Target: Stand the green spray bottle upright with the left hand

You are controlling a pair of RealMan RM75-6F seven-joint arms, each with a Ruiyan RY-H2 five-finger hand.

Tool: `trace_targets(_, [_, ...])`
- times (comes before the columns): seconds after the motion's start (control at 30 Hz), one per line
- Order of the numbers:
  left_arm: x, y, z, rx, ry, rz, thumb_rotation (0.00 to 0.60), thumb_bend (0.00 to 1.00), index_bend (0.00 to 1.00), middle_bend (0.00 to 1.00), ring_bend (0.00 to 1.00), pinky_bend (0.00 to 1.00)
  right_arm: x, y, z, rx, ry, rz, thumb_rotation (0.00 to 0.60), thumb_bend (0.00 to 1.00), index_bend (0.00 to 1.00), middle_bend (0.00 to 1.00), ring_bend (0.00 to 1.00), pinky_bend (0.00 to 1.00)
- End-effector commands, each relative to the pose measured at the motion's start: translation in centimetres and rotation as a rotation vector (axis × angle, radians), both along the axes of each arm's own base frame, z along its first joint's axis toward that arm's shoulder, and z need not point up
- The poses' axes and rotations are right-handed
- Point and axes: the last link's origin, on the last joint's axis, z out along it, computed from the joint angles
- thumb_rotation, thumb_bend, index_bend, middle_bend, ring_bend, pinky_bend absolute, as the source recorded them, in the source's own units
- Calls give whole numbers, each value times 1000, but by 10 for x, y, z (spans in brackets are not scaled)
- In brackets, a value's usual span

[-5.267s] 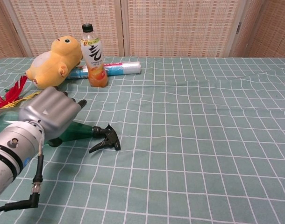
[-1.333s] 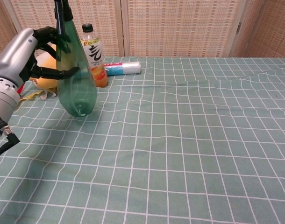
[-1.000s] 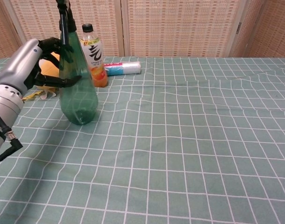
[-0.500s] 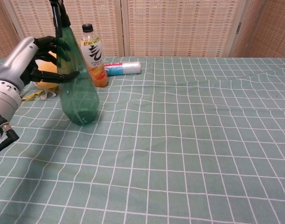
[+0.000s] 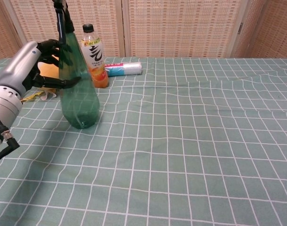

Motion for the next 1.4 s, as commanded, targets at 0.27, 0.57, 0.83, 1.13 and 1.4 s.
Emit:
trace_targets(0.27, [0,-1,-2,-14,-11,9,600,210,102,366,279,205,0,0,0,2,-1,-1,600,0,0,0,0,0])
trace_targets(0.57, [-3,-4,1,-29,-27,18,600,204,67,342,259,203,0,0,0,2,-4,-4,600,0,0,0,0,0])
trace_targets(0.83, [-6,-5,7,-46,-46,45,600,197,25,289,210,168,0,0,0,4,-6,-6,600,0,0,0,0,0])
trace_targets(1.13, [-6,-5,11,-68,-64,51,600,172,0,232,166,149,0,0,0,3,-8,-7,600,0,0,0,0,0])
trace_targets(1.4, [-2,-6,18,-71,-66,40,600,156,0,188,126,137,0,0,0,5,-13,-10,600,0,0,0,0,0])
